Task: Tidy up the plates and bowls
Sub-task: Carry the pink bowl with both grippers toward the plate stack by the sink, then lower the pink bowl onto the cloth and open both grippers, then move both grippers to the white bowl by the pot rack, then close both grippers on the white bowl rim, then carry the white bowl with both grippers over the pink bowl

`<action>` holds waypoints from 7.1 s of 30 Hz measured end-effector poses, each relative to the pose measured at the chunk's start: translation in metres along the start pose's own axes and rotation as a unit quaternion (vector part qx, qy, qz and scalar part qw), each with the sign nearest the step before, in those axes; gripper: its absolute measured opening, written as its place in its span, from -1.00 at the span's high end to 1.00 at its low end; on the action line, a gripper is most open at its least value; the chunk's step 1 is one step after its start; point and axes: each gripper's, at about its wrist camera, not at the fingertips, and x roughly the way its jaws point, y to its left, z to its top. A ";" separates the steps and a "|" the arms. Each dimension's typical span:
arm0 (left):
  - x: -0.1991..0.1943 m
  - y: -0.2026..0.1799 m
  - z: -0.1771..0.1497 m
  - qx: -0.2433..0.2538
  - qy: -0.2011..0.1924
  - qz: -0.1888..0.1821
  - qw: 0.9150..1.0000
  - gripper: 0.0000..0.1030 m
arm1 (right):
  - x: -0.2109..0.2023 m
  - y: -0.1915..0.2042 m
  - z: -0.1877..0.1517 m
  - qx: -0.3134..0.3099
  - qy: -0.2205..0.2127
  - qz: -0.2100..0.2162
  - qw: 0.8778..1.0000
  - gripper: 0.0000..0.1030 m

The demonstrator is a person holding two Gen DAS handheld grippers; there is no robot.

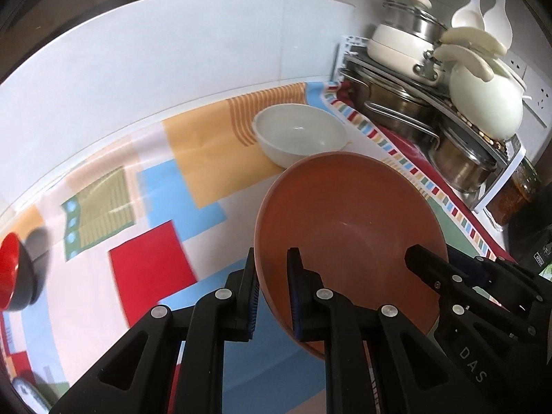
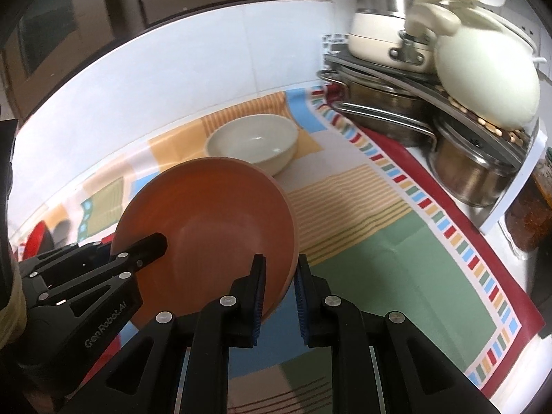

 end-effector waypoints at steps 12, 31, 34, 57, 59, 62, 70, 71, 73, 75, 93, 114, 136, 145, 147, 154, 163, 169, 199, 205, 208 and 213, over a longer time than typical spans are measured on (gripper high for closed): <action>-0.041 0.043 -0.039 -0.049 -0.010 0.045 0.998 0.68 | -0.018 0.048 -0.017 -0.054 0.005 0.048 0.997 0.65; -0.083 0.096 -0.107 -0.125 0.003 0.104 0.987 0.68 | -0.026 0.116 -0.060 -0.131 0.047 0.115 0.984 0.65; -0.086 0.101 -0.118 -0.133 0.009 0.110 0.985 0.68 | -0.027 0.121 -0.067 -0.140 0.052 0.122 0.981 0.65; -0.089 0.107 -0.165 -0.160 0.050 0.118 0.979 0.67 | -0.027 0.141 -0.105 -0.187 0.096 0.135 0.968 0.65; -0.089 0.107 -0.167 -0.161 0.051 0.117 0.979 0.67 | -0.027 0.141 -0.106 -0.188 0.099 0.136 0.968 0.65; -0.089 0.107 -0.169 -0.162 0.053 0.116 0.978 0.67 | -0.026 0.141 -0.109 -0.188 0.103 0.136 0.967 0.65; -0.086 0.108 -0.173 -0.166 0.060 0.114 0.978 0.67 | -0.024 0.141 -0.113 -0.187 0.111 0.136 0.966 0.65; -0.085 0.108 -0.173 -0.166 0.061 0.114 0.978 0.67 | -0.024 0.141 -0.113 -0.187 0.111 0.136 0.966 0.65; -0.084 0.109 -0.175 -0.167 0.064 0.113 0.977 0.67 | -0.024 0.141 -0.113 -0.187 0.112 0.136 0.966 0.65; -0.083 0.108 -0.175 -0.169 0.066 0.112 0.977 0.67 | -0.023 0.140 -0.113 -0.186 0.114 0.136 0.966 0.65; -0.079 0.113 -0.179 -0.179 0.071 0.110 0.975 0.41 | -0.016 0.142 -0.117 -0.178 0.129 0.146 0.965 0.64; -0.106 0.111 -0.127 -0.135 -0.002 0.122 0.983 -0.19 | -0.031 0.114 -0.080 -0.129 0.066 0.132 0.981 0.07; -0.078 0.075 -0.015 -0.025 -0.061 0.089 0.994 -0.25 | -0.027 0.065 -0.001 -0.070 -0.023 0.068 0.995 0.02; -0.046 0.062 0.030 0.016 -0.059 0.056 0.997 -0.25 | -0.011 0.036 0.034 -0.039 -0.046 0.028 0.998 0.02; -0.037 0.059 0.040 0.029 -0.061 0.056 0.996 -0.25 | -0.006 0.030 0.041 -0.032 -0.049 0.021 0.998 0.02; -0.004 0.051 0.074 0.058 -0.055 0.039 0.996 -0.25 | 0.014 0.015 0.064 -0.018 -0.057 -0.003 0.998 0.02; 0.040 0.038 0.113 0.094 -0.038 0.018 0.995 -0.25 | 0.048 -0.004 0.088 0.002 -0.055 -0.019 0.998 0.02; 0.072 0.029 0.126 0.108 -0.019 0.010 0.994 -0.25 | 0.075 -0.016 0.101 0.014 -0.048 -0.026 0.998 0.02; 0.175 0.002 0.144 0.115 0.069 -0.032 0.990 0.57 | 0.160 -0.034 0.108 0.041 0.014 -0.014 0.999 0.48; 0.176 -0.002 0.145 0.117 0.070 -0.029 0.990 0.71 | 0.160 -0.033 0.110 0.044 0.014 -0.010 0.999 0.61; 0.175 -0.002 0.144 0.116 0.069 -0.025 0.991 0.73 | 0.160 -0.033 0.111 0.045 0.014 -0.011 0.999 0.64; 0.164 0.005 0.140 0.108 0.066 -0.027 0.992 0.73 | 0.155 -0.030 0.110 0.043 0.013 -0.010 0.999 0.67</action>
